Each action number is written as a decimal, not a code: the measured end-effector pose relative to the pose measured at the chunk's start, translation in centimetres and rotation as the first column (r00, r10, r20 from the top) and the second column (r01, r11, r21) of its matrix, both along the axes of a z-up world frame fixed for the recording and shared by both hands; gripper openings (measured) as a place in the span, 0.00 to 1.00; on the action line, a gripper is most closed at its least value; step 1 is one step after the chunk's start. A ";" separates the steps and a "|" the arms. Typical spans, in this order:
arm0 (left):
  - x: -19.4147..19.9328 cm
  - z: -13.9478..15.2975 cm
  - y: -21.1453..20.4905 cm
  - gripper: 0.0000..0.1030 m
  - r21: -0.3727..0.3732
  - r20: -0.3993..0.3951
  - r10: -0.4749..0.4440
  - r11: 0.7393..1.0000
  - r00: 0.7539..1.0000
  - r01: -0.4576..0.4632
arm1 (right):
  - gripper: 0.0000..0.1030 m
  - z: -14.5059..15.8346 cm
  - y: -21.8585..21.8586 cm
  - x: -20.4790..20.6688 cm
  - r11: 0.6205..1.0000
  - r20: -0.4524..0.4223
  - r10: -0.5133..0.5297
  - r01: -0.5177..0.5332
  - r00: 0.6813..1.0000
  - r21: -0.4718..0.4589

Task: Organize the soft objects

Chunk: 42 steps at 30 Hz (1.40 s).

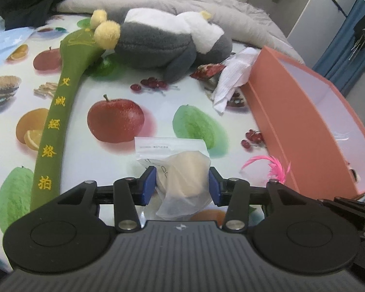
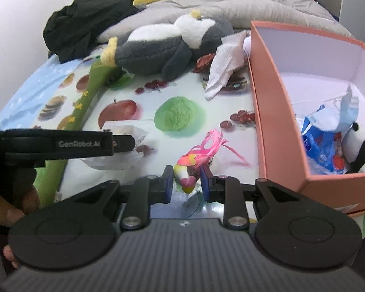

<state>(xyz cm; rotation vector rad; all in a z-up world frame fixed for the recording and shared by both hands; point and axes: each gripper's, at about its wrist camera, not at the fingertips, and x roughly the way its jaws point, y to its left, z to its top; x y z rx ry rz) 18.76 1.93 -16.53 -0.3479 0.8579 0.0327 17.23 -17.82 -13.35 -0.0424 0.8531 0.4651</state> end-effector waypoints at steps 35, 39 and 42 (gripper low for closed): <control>7.1 18.0 -10.5 0.50 -0.027 0.265 -0.280 0.954 0.923 0.298 | 0.27 17.0 -10.8 2.5 0.978 0.360 -0.206 0.180 0.910 0.103; 9.5 17.2 -13.0 0.50 -0.037 0.236 -0.309 0.945 0.921 0.326 | 0.27 15.9 -13.7 4.1 0.970 0.327 -0.243 0.229 0.913 0.083; 11.0 16.0 -15.2 0.50 -0.023 0.211 -0.337 0.937 0.917 0.349 | 0.27 14.4 -15.7 5.0 0.963 0.278 -0.269 0.258 0.922 0.076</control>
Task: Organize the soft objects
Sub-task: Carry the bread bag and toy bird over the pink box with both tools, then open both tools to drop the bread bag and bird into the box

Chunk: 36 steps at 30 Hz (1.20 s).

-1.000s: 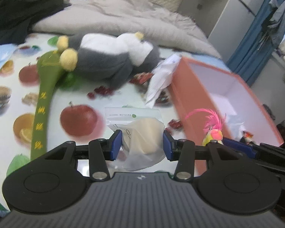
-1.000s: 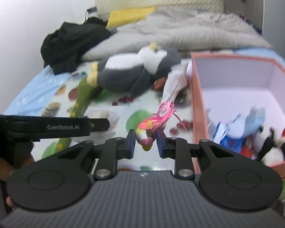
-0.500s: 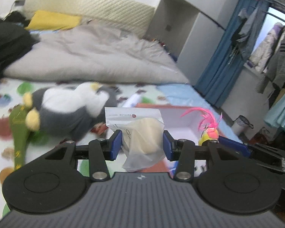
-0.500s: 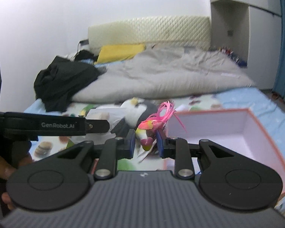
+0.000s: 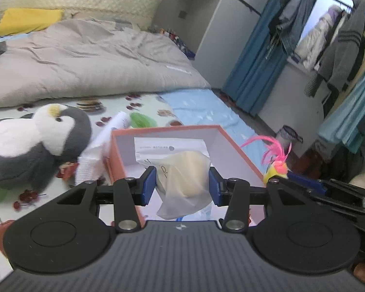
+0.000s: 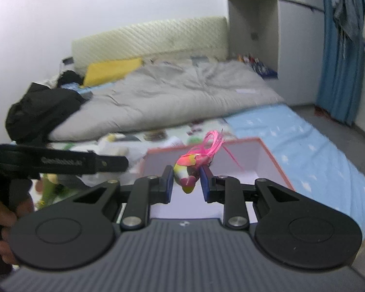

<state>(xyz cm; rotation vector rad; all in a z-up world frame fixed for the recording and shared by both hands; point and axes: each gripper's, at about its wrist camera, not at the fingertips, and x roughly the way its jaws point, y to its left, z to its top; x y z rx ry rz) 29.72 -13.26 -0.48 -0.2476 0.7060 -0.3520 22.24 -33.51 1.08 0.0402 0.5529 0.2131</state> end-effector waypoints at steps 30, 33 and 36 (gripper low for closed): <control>3.5 -8.2 -6.1 0.63 0.068 -0.150 -0.098 0.992 0.984 0.110 | 0.39 -9.0 -6.8 2.0 0.991 -0.266 -0.097 0.117 0.959 0.060; 2.3 -6.7 -5.4 0.63 0.084 -0.108 -0.094 0.991 0.990 0.104 | 0.39 -7.6 -6.4 1.1 0.991 -0.220 -0.092 0.110 0.971 0.074; 0.8 -5.1 -4.7 0.63 0.091 -0.065 -0.087 0.992 0.994 0.093 | 0.39 -6.3 -5.7 0.2 0.991 -0.180 -0.085 0.103 0.980 0.089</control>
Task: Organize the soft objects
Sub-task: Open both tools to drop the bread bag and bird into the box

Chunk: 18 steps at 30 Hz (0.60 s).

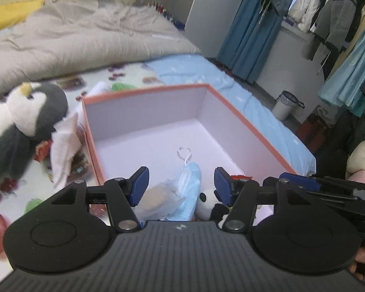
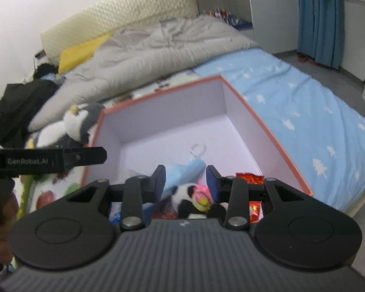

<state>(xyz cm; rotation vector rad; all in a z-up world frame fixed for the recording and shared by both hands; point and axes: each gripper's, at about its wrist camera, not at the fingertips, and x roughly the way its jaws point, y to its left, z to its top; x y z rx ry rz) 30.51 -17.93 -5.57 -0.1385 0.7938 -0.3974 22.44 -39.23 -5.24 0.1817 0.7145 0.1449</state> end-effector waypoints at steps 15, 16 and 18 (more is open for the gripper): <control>-7.7 5.3 4.3 0.63 -0.027 0.146 0.037 0.999 0.989 -0.033 | 0.39 4.8 4.1 -5.5 0.997 0.162 0.069 -0.072 0.984 0.016; -8.1 5.4 4.6 0.63 -0.030 0.150 0.042 0.999 0.988 -0.038 | 0.39 4.9 4.4 -5.9 0.997 0.170 0.073 -0.077 0.983 0.017; -9.0 5.5 5.2 0.63 -0.031 0.159 0.055 0.998 0.986 -0.051 | 0.39 5.1 4.9 -6.5 0.996 0.184 0.082 -0.086 0.980 0.011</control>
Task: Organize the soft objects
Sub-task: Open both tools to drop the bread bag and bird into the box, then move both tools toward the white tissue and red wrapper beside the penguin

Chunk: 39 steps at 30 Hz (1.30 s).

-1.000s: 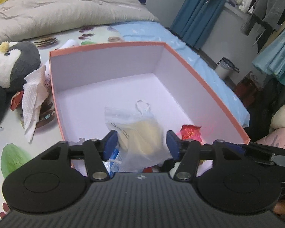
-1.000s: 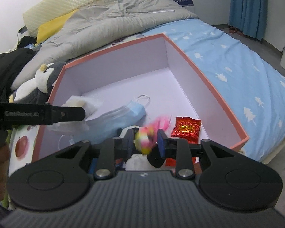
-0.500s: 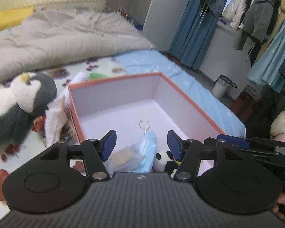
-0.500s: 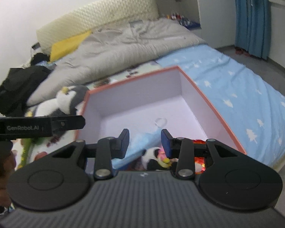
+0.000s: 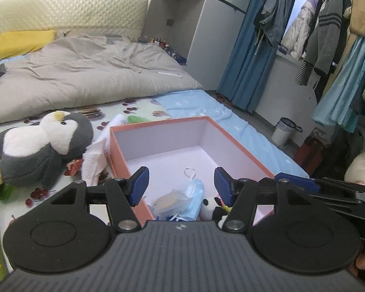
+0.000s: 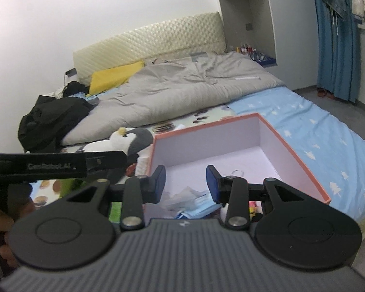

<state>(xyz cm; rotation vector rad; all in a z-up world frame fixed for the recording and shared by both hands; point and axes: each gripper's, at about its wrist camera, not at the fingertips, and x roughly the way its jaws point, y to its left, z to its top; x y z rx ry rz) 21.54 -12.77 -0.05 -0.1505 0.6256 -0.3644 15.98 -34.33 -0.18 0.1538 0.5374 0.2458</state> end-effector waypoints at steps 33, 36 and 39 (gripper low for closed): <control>-9.9 -5.0 10.8 0.63 0.039 -0.092 0.201 0.979 0.975 -0.198 | 0.39 -4.7 8.6 -6.4 0.994 -0.104 0.107 -0.107 0.989 -0.002; -10.3 -5.5 11.3 0.63 0.043 -0.107 0.205 0.979 0.973 -0.201 | 0.39 -5.1 9.3 -6.9 0.994 -0.112 0.109 -0.109 0.988 0.003; -10.7 -6.3 12.1 0.63 0.046 -0.126 0.212 0.977 0.969 -0.208 | 0.39 -5.8 10.2 -7.2 0.993 -0.132 0.117 -0.117 0.984 0.005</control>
